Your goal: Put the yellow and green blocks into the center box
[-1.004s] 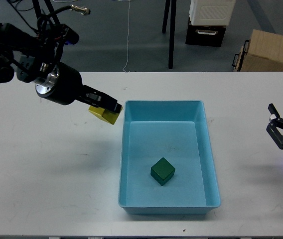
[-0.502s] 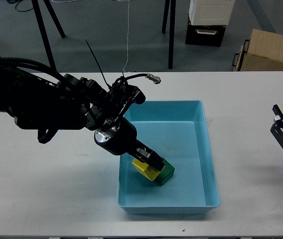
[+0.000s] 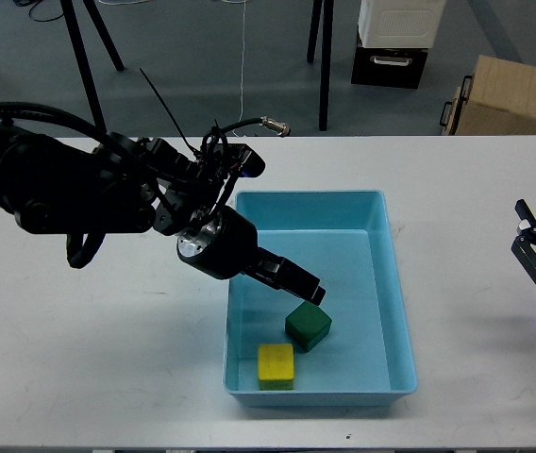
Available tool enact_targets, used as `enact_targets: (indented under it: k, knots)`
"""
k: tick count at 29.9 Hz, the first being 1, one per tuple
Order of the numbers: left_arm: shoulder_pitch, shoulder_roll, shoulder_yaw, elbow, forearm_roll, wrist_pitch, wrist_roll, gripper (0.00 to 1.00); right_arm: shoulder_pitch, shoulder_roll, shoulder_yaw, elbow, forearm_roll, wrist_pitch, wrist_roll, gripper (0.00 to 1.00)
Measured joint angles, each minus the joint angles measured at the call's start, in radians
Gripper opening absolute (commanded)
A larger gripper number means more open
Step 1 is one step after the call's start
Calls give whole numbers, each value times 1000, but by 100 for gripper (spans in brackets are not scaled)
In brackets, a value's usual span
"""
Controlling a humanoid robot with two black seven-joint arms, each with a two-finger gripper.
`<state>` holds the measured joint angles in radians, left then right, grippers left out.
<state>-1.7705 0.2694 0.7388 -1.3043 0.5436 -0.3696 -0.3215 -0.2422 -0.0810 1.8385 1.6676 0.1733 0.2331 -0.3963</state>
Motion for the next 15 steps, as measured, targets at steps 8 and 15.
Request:
enact_targets:
  k: [8, 15]
  knots:
    - [114, 183, -308, 185, -149, 119, -100, 100, 0, 5, -2, 0, 0, 2, 5, 100]
    - [401, 284, -783, 221, -155, 118, -109, 100, 1, 7, -6, -1, 0, 2, 5, 100]
